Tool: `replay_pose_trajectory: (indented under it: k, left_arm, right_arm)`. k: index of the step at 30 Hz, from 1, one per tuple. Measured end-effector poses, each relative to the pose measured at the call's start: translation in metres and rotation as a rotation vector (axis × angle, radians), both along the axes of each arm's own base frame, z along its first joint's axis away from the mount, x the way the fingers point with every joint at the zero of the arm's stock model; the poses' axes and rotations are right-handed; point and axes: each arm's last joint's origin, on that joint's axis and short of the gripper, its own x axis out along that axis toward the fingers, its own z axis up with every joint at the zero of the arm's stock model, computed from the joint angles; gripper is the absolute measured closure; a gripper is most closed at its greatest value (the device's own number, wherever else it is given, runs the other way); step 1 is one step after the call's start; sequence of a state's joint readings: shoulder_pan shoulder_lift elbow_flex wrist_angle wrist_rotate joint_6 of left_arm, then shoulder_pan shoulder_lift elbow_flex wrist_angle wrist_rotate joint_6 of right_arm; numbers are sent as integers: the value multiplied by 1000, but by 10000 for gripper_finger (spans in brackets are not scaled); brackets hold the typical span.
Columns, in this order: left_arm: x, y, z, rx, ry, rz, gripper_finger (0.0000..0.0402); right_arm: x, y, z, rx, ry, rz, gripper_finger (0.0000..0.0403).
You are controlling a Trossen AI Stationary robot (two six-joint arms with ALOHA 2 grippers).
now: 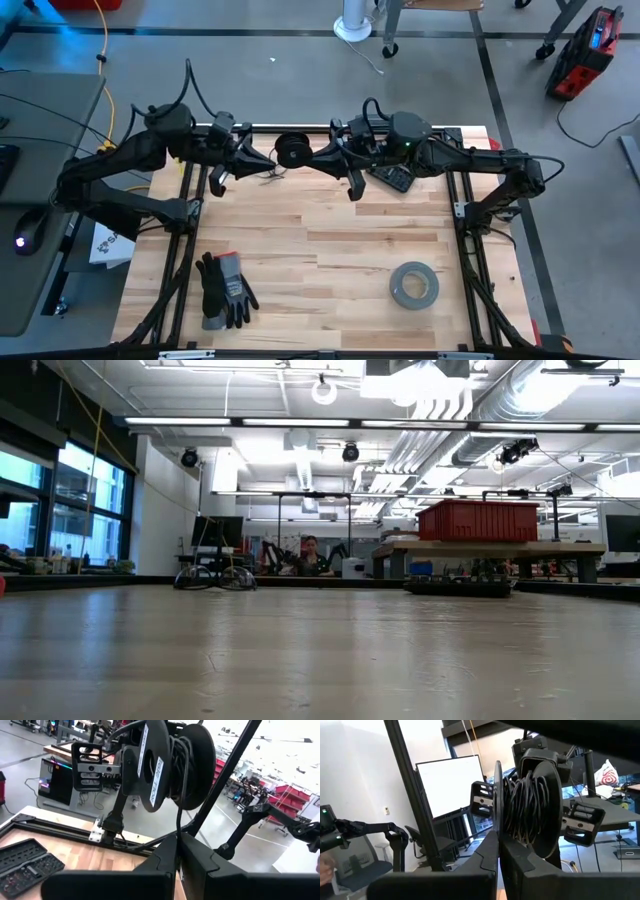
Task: Coil cords
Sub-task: Uncoil the black wire from the black spool
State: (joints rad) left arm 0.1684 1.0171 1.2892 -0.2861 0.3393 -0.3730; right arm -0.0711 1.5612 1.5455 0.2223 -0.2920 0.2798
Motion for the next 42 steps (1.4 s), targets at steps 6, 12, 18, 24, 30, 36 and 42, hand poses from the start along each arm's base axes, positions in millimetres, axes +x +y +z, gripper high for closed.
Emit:
replay_pose_trajectory:
  k: [6, 12, 18, 24, 30, 36, 42]
  left_arm:
    - [-11, -2, 23, -94, -48, -32, 397]
    - [-11, -1, 52, -144, -67, -30, 400]
    - [8, 18, 59, -122, -8, -13, 401]
    - [32, 40, 45, -137, 78, -61, 401]
    - [50, 62, 14, -136, 269, -44, 401]
    - [61, 61, -4, -128, 383, -81, 400]
    - [55, 38, -5, -153, 436, -216, 400]
  right_arm:
    - [-8, 1, 0, 6, 80, 15, 403]
    - [-5, 2, -16, 60, 235, 66, 403]
    - [5, 14, -19, 99, 205, 210, 403]
    - [4, 29, -13, 98, 148, 277, 403]
    - [2, 40, -1, 97, 29, 333, 403]
    - [-2, 37, 11, 82, -106, 316, 403]
    - [-9, 26, 18, 30, -146, 267, 403]
